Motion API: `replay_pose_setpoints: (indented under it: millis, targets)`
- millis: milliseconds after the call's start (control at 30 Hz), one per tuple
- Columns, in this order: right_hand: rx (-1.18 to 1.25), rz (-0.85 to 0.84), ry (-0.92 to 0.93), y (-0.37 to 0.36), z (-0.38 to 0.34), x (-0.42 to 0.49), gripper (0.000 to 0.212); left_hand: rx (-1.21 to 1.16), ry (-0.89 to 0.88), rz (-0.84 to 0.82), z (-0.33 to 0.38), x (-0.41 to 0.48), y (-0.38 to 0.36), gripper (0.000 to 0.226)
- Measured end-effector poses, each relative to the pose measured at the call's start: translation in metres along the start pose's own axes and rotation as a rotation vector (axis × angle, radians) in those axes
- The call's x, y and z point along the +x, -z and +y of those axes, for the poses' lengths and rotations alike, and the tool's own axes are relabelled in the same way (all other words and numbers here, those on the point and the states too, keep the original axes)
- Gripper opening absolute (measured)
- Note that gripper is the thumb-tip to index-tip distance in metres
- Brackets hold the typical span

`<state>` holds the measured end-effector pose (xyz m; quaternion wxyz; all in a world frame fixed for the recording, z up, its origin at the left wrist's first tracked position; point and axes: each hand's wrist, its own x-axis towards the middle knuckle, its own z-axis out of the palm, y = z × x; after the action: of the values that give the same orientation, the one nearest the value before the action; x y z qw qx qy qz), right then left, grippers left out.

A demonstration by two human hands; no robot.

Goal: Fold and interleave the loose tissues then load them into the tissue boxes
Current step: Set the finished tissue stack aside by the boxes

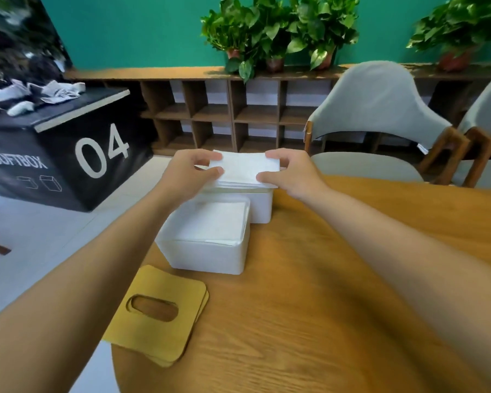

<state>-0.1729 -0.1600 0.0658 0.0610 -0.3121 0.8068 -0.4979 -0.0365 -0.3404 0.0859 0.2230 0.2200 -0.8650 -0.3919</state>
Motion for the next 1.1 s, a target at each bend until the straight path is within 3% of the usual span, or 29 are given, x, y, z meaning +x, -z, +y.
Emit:
replay_pose_setpoints:
  millis: [367,500,667,767,1100]
  targets:
    - [-0.324,-0.141,0.043,-0.017,0.006,0.028,0.061,0.229,0.031,-0.018,-0.019,0.023,-0.008,0.036]
    - [-0.461,-0.179,0.047,-0.018,0.009,0.033,0.062,0.428,-0.051,-0.065,-0.025,0.029,-0.007,0.036]
    - [-0.508,-0.196,0.145,-0.007,0.012,0.032,0.051,0.517,-0.202,-0.197,-0.034,0.038,0.003,0.038]
    - [-0.548,-0.270,0.164,-0.005,0.018,0.033,0.051,0.538,-0.161,-0.288,-0.041,0.041,0.009,0.046]
    - [-0.812,-0.445,0.099,-0.010,0.010,0.047,0.059,0.652,-0.122,-0.373,-0.030,0.055,0.001,0.046]
